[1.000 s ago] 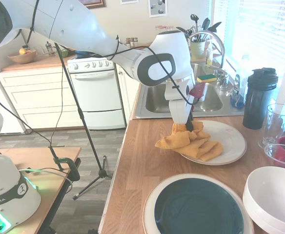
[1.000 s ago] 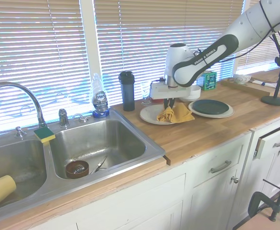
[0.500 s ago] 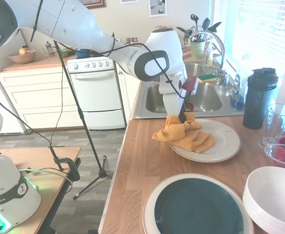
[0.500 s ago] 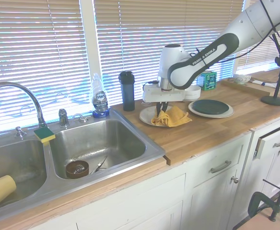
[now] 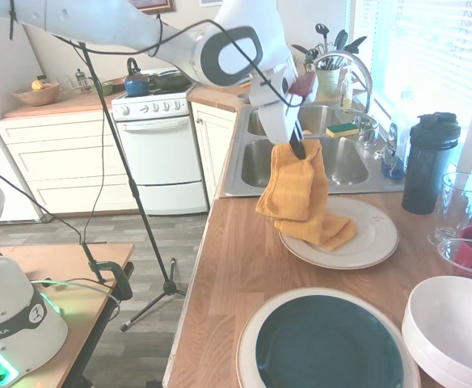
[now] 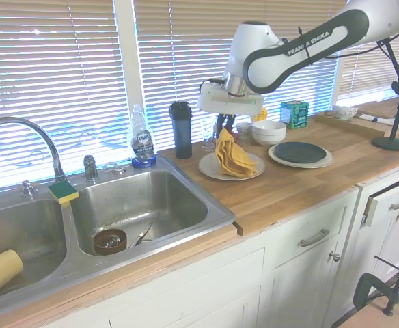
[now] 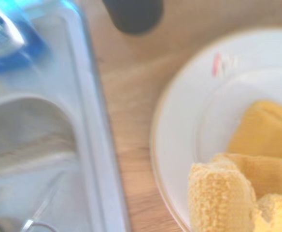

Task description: Wipe the white plate in clockwise motion

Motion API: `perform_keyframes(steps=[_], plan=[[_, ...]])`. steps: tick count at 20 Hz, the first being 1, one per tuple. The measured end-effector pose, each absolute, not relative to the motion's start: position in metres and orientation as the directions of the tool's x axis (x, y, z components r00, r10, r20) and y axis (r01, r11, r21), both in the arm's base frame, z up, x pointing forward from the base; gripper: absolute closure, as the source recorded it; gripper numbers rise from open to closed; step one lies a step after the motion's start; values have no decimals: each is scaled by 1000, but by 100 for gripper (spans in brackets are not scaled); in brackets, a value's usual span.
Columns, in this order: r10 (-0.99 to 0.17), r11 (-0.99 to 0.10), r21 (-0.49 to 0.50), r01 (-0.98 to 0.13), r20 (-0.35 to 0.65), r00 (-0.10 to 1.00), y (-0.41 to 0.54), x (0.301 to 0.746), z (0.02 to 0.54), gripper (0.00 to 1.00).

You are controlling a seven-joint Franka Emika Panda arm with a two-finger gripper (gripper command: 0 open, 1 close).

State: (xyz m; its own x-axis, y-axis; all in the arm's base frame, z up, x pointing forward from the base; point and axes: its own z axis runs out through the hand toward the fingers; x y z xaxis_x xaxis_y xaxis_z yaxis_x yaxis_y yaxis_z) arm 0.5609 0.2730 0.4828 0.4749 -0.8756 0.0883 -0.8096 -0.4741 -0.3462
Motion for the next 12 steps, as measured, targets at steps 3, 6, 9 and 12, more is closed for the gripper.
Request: perform_keyframes(steps=[3, 6, 9, 12], plan=[[-887, -451, -366, -814, 87, 453, 262, 553, 522, 100], [-906, -416, -366, -832, 91, 413, 235, 542, 568, 100], [-921, -384, -380, -842, 97, 376, 200, 532, 613, 100], [-933, -357, -395, -846, 111, 342, 166, 529, 645, 100]])
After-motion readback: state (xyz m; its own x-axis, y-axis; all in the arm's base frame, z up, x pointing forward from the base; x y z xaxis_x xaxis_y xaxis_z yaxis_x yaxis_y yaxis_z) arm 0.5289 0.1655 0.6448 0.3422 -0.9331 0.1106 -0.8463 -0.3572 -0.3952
